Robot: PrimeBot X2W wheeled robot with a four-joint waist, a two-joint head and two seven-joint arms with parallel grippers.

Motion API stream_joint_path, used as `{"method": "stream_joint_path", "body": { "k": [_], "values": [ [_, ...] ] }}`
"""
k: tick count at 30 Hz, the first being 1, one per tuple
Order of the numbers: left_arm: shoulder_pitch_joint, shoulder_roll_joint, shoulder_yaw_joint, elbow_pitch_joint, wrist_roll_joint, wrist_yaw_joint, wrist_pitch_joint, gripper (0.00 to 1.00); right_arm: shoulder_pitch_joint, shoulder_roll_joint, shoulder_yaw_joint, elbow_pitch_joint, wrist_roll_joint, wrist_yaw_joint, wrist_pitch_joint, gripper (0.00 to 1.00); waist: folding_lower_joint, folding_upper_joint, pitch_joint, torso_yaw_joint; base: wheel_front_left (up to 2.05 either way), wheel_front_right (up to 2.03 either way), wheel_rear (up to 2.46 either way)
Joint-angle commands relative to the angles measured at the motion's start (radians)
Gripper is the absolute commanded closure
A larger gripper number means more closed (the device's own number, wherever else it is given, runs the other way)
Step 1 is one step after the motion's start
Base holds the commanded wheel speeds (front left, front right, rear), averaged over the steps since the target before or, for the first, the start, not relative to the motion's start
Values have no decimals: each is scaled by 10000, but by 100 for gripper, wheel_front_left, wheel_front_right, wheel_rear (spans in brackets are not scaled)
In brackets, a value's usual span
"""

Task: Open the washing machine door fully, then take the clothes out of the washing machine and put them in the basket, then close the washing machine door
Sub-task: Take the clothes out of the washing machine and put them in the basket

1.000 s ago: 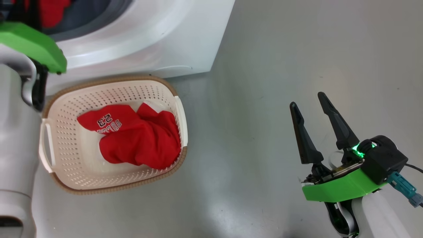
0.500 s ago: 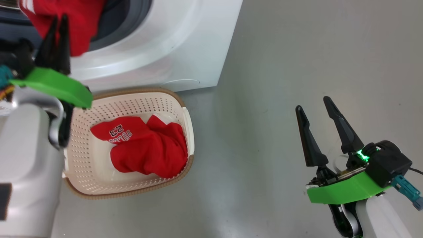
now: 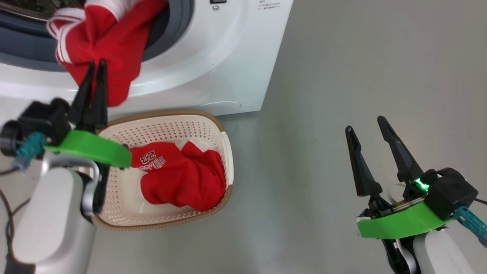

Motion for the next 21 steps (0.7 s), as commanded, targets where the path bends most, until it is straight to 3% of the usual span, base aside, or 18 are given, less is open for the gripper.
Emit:
{"method": "stream_joint_path", "body": {
  "k": [1, 13, 21],
  "values": [
    [229, 299, 223, -454, -49, 109, 17, 100, 235, -37, 159, -275, -85, 62, -63, 0, 0, 0, -82, 76, 0, 0, 0],
    [2611, 39, 250, -2447, -376, 703, 161, 100, 361, -37, 81, -304, -68, 62, -63, 0, 0, 0, -539, 185, 0, 0, 0],
    [3335, -113, 137, -2824, -494, 886, 234, 100, 399, -37, 26, -250, -70, 62, -63, 0, 0, 0, -736, 266, 0, 0, 0]
  ]
}}
